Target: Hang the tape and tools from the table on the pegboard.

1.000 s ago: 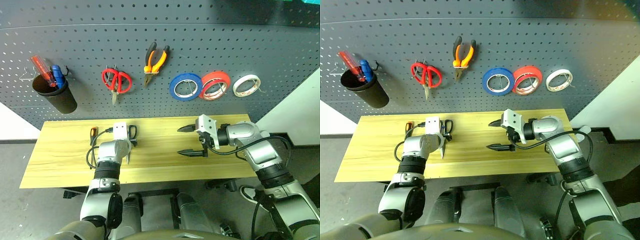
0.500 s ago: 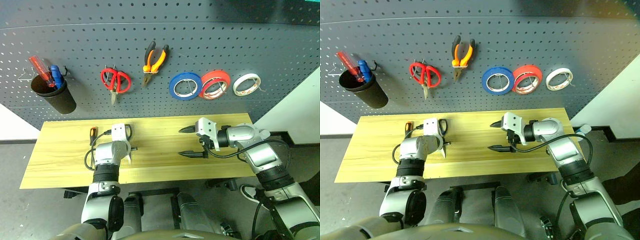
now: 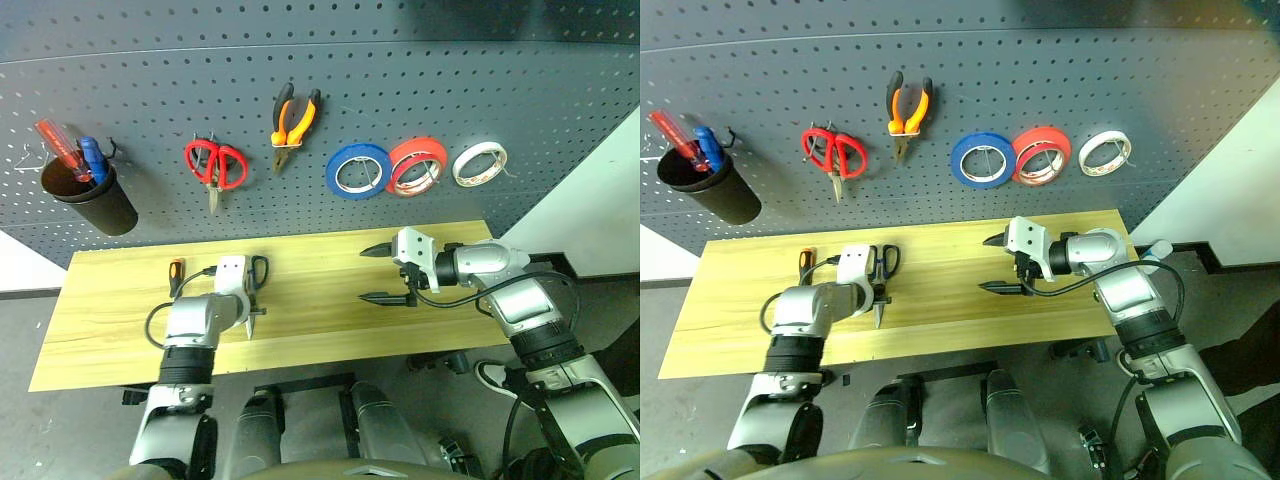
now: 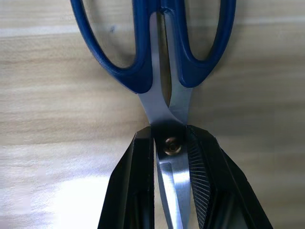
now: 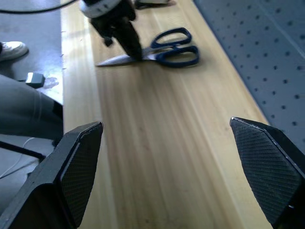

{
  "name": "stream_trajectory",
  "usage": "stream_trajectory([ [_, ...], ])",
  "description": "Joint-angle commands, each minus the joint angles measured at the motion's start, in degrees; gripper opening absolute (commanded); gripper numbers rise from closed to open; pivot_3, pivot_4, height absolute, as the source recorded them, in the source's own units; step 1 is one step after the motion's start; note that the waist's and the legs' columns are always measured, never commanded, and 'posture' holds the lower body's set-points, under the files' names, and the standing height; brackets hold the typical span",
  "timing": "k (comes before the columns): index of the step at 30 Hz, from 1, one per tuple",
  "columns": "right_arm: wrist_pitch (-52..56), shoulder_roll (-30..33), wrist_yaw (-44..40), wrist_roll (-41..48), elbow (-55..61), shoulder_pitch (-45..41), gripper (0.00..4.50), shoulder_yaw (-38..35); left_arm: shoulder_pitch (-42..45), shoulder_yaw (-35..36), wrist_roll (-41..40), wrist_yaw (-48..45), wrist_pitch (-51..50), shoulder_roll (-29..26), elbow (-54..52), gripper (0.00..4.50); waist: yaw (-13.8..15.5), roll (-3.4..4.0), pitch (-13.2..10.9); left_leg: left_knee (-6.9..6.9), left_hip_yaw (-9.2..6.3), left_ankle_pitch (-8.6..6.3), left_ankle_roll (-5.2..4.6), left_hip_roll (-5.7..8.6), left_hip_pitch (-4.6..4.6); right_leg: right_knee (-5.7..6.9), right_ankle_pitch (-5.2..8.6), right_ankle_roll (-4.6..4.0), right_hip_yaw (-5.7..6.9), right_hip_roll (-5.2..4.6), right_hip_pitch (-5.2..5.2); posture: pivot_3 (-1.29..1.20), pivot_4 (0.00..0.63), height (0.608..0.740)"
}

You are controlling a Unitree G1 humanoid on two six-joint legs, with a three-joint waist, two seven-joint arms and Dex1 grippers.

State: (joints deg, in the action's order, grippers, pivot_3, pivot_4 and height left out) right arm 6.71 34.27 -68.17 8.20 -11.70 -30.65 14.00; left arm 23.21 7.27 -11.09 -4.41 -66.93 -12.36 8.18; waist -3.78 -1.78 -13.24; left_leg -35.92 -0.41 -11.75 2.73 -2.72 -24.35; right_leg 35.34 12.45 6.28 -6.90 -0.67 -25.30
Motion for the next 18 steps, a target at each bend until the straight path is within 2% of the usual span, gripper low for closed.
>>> stream_trajectory([
  [1, -1.6, -0.2, -0.4, 1.0, 0.0, -1.2, 4.50, -1.7, -2.8, -0.5, -1.9, -4.2, -2.6, -3.8, -7.7, 0.64, -0.1, -0.01, 0.0, 0.00, 0.00, 0.00, 0.00, 0.00, -0.01, 0.00, -0.01, 0.00, 0.00, 0.00, -0.01, 0.06, 0.181, 0.740],
  [5, -2.5, -0.2, -0.5, 1.0, -1.0, -1.5, 4.50, -1.9, -7.0, -2.0, -4.0, -9.4, -2.9, -8.6, -17.4, 0.64, 0.1, -0.02, 0.0, -0.02, 0.00, 0.00, 0.00, 0.00, -0.07, -0.01, -0.12, -0.17, 0.01, -0.02, -0.03, 0.07, 0.172, 0.740],
  [9, -2.6, -0.2, -0.5, 1.5, -0.6, -1.0, 4.50, -2.3, -13.7, 2.5, -9.8, -18.9, 6.0, -11.2, -24.5, 0.64, 0.0, -0.05, 0.0, -0.04, 0.01, 0.00, 0.01, 0.00, -0.07, -0.05, -0.13, -0.20, 0.01, -0.07, -0.02, 0.08, 0.163, 0.740],
  [14, -1.2, -0.4, -0.9, 4.1, -0.5, -2.0, 4.50, -4.2, -21.4, 5.2, -13.2, -30.1, 15.8, -17.6, -25.0, 0.64, -0.2, -0.06, 0.0, 0.03, 0.02, 0.00, 0.00, -0.02, -0.06, -0.05, -0.14, -0.24, 0.00, -0.04, -0.09, 0.08, 0.152, 0.740],
  [18, 0.3, -0.3, -1.5, 5.9, -0.3, -2.9, 4.50, -5.8, -25.3, 7.5, -13.7, -36.6, 27.8, -19.6, -24.0, 0.64, 0.0, -0.10, 0.1, -0.05, 0.02, 0.00, 0.00, -0.02, -0.10, -0.12, -0.15, -0.26, 0.00, -0.08, -0.07, 0.09, 0.143, 0.740],
])
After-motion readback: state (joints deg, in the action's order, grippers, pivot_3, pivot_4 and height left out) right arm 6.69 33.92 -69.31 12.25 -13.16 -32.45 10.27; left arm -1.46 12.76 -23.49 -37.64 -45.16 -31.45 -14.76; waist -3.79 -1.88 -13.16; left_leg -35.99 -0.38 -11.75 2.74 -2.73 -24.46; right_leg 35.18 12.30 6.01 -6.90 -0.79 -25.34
